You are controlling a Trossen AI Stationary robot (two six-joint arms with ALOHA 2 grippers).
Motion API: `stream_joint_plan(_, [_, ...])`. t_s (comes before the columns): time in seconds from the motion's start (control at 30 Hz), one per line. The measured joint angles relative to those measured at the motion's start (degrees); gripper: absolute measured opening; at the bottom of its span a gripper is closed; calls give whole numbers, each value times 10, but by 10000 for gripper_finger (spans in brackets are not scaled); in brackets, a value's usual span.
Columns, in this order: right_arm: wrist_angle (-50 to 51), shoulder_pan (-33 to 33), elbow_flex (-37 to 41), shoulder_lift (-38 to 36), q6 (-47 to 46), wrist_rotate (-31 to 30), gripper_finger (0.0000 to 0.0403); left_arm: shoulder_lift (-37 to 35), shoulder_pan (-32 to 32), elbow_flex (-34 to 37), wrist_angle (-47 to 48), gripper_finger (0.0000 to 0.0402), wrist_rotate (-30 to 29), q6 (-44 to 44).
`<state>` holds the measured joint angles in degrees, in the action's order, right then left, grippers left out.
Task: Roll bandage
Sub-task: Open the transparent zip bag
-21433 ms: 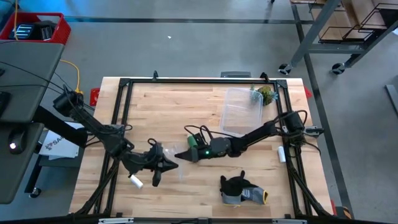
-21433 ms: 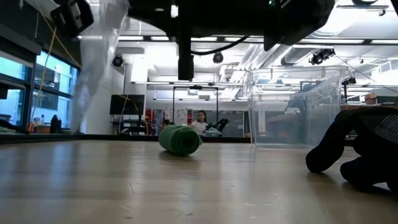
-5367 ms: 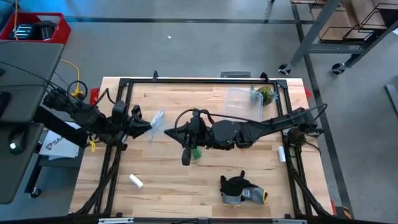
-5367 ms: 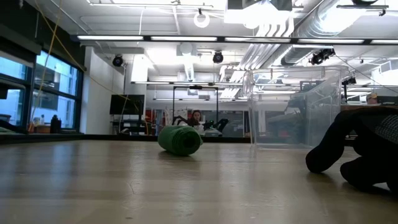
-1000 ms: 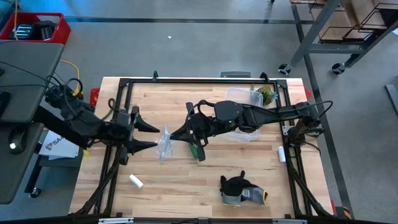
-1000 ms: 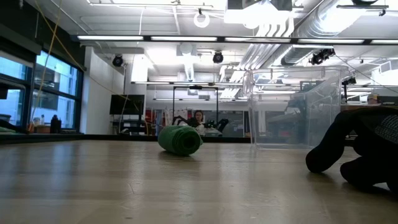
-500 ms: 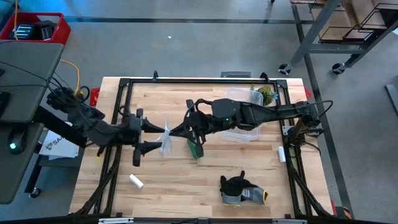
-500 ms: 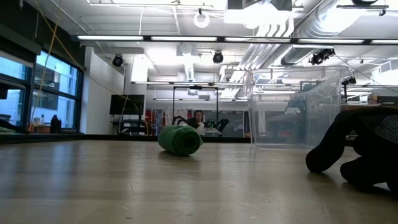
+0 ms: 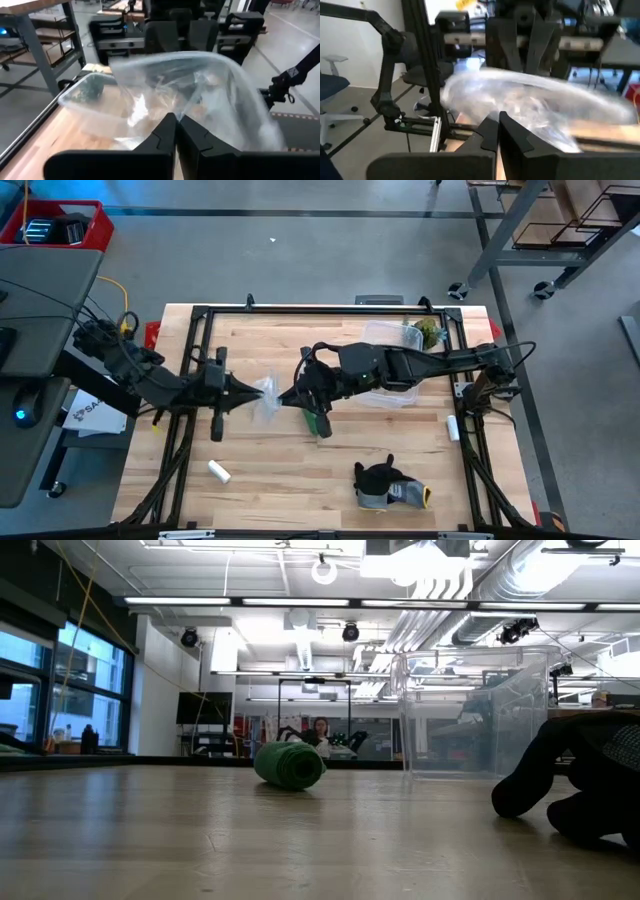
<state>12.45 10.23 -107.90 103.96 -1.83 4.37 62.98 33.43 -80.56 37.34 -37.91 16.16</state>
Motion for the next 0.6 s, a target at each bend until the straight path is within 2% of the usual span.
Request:
stream_joint_plan(0.13, [15, 6, 0, -2, -26, -27, 0, -20, 5, -1, 47, 1, -2, 29])
stream_joint_plan(0.33, [31, 7, 0, -6, -46, -29, 0, -28, 28, -1, 98, 1, -7, 76])
stream_joint_plan(0.6, [62, 16, 0, -18, -52, -39, 0, -47, 72, -1, 187, 0, -109, 152])
